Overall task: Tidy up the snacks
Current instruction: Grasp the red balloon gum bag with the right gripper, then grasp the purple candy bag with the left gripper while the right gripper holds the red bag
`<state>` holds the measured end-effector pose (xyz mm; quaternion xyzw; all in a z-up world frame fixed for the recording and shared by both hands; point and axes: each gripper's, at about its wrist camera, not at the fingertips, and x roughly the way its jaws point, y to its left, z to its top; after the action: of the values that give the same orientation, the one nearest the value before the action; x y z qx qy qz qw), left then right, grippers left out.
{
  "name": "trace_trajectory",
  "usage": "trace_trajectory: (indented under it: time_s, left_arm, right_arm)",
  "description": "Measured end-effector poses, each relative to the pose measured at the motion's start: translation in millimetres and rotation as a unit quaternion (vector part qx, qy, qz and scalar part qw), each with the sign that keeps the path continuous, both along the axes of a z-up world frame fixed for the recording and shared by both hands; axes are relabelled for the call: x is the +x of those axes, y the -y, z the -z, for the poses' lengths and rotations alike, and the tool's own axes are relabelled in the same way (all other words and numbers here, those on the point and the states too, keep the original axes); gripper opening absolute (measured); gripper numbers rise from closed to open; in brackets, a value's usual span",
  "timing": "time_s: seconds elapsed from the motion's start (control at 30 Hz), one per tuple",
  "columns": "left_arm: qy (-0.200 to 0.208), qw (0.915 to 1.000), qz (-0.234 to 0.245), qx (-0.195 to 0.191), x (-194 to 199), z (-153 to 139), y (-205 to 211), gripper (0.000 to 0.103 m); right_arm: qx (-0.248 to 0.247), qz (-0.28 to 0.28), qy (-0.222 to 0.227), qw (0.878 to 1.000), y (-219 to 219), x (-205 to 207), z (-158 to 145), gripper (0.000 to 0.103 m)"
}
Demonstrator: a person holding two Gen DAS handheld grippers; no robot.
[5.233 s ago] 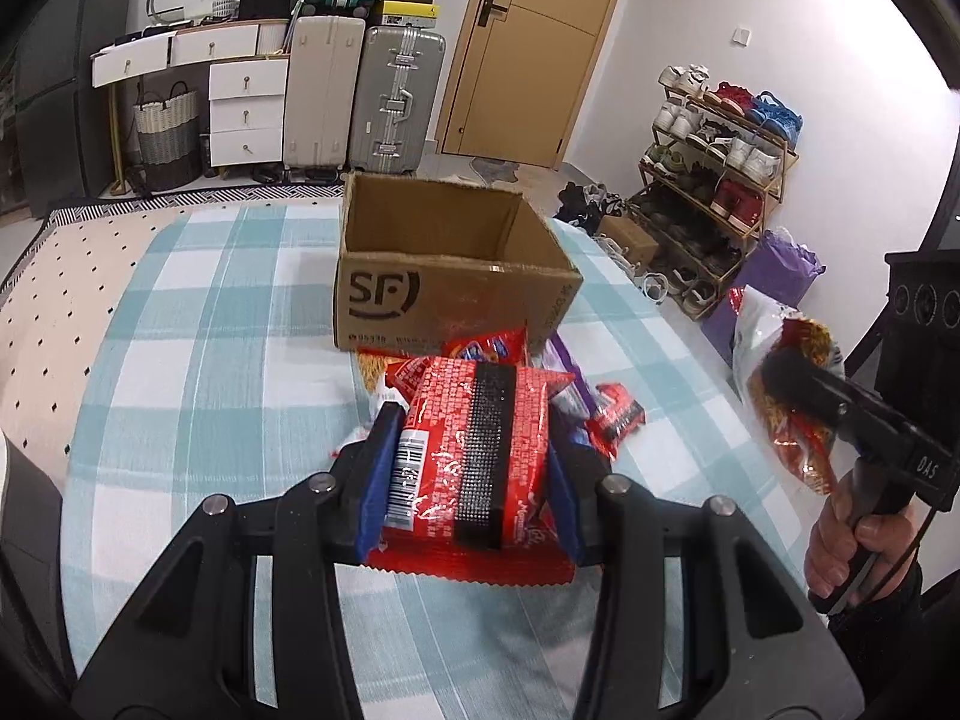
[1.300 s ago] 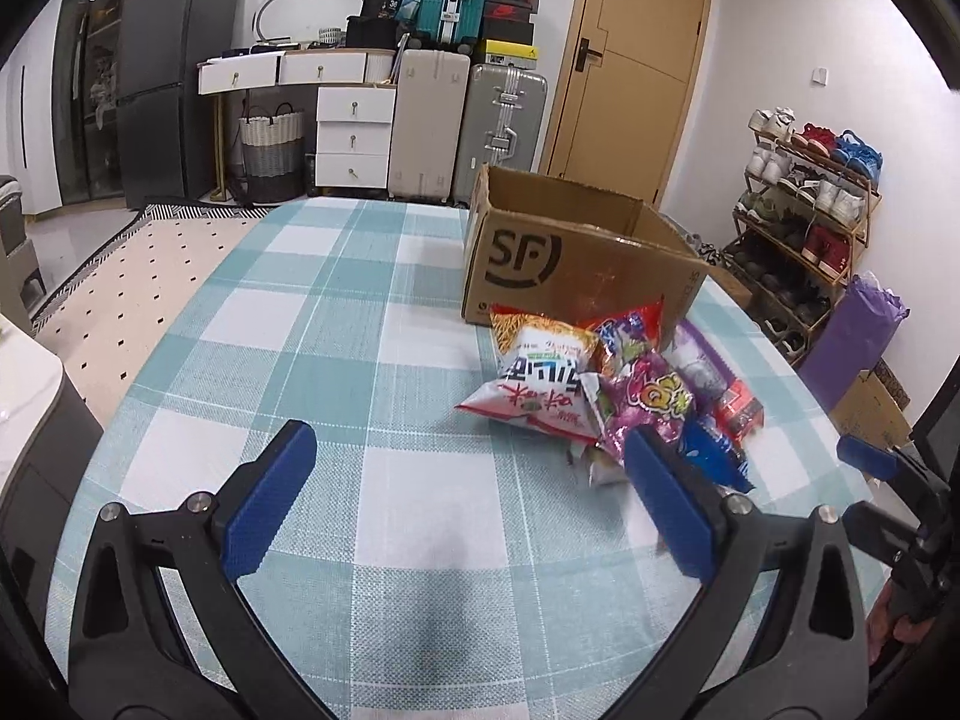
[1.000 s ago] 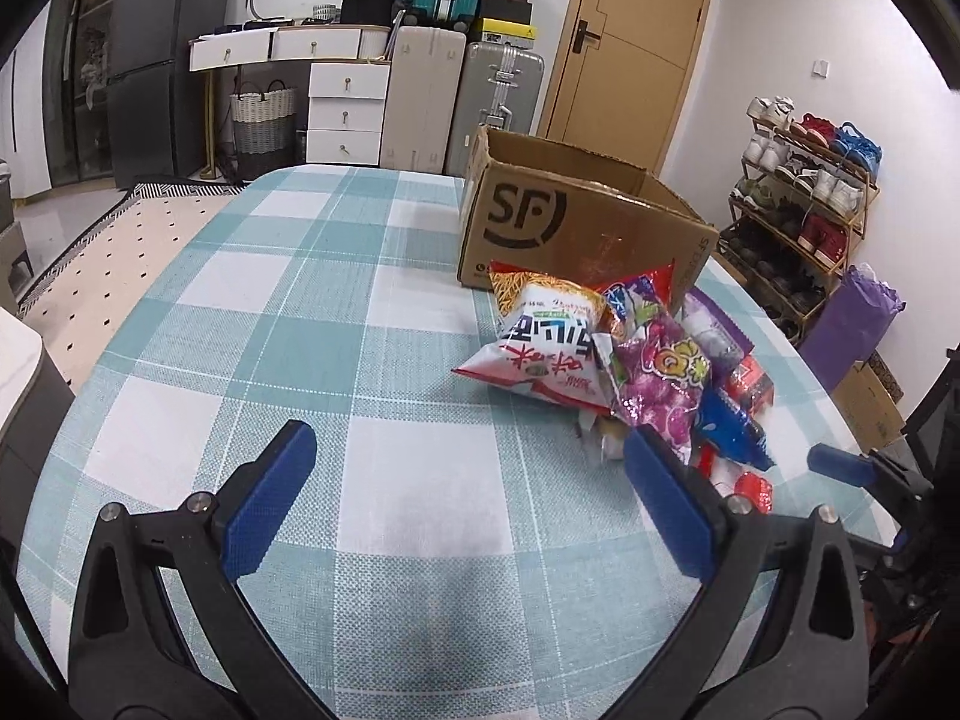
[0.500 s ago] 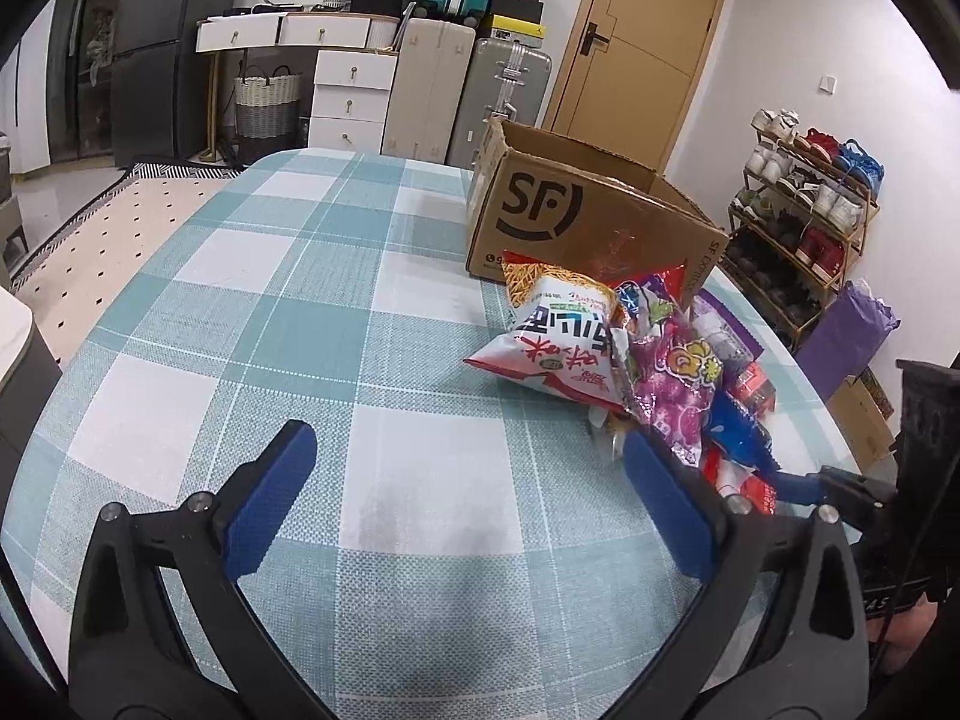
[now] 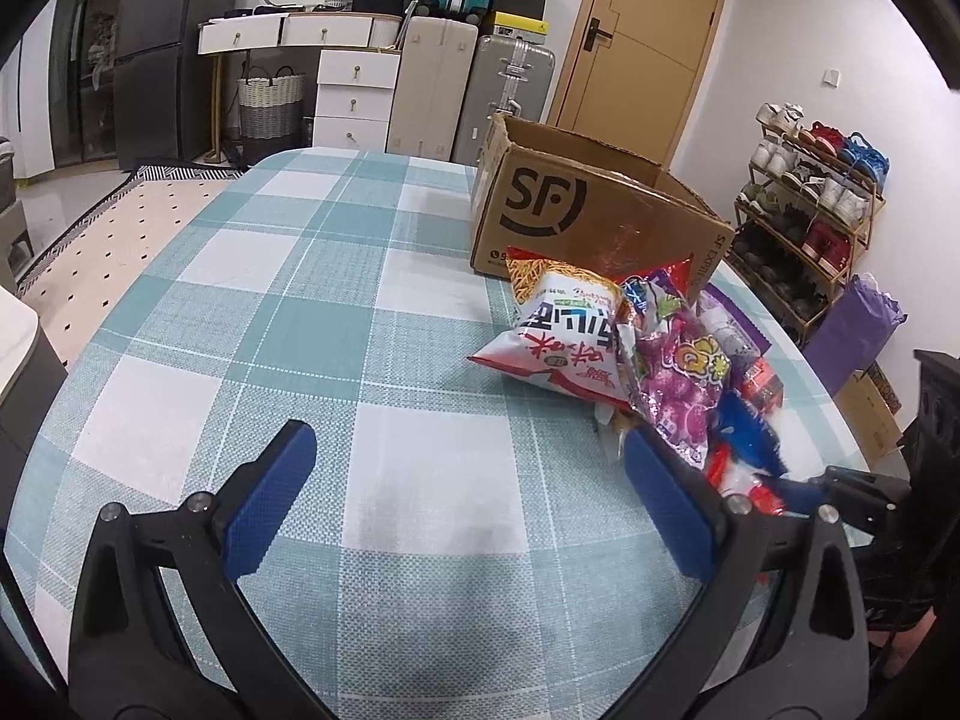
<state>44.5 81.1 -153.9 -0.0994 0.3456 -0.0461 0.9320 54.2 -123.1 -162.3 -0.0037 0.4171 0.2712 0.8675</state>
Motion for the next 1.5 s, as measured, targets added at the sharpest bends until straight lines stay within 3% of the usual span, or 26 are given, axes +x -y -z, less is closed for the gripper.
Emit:
trace_trajectory:
  time_s: [0.1,0.2,0.53,0.6,0.7,0.8,0.9,1.07,1.2,1.5]
  left_arm:
    - [0.005,0.9999,-0.003,0.015,-1.8,-1.5,3.8,0.102]
    - [0.011,0.9994,0.006,0.033,-2.7,-3.1,11.4,0.102]
    - [-0.009,0.998,0.016,0.061,6.3,2.0,20.8,0.102]
    - [-0.004,0.9967,0.029,0.075,5.8,1.3,27.3,0.102]
    - [0.011,0.9903,0.057,0.126,8.0,-7.9,48.1,0.102]
    - [0.026,0.9873,0.092,0.127,13.1,-24.9,66.4,0.102]
    - [0.027,0.9834,0.121,0.133,25.0,-35.3,84.7,0.102]
    - [-0.027,0.9734,0.173,0.147,57.5,-32.7,120.8,0.102]
    - [-0.069,0.9688,0.178,0.158,82.6,-20.1,137.4,0.102]
    - [-0.093,0.9579,0.205,0.178,103.5,-8.5,153.3,0.097]
  right_arm:
    - [0.073,0.022,0.036,0.996,24.4,-10.5,-13.5,0.044]
    - [0.106,0.036,0.048,0.993,40.0,-16.2,-18.4,0.044]
    - [0.12,0.039,0.103,0.987,60.0,-28.8,-42.8,0.044]
    - [0.134,0.044,0.106,0.984,68.0,-26.5,-45.5,0.044]
    - [0.156,0.052,0.111,0.98,83.3,-19.9,-52.0,0.044]
    - [0.141,0.058,0.135,0.979,91.9,-15.4,-56.5,0.044]
    - [0.158,0.062,0.139,0.976,102.8,-7.1,-58.1,0.044]
    - [0.206,0.079,0.13,0.967,123.0,0.6,-59.4,0.045]
    - [0.214,0.082,0.141,0.963,132.1,-0.8,-66.2,0.045]
    - [0.234,0.08,0.139,0.959,141.9,-5.7,-61.8,0.045]
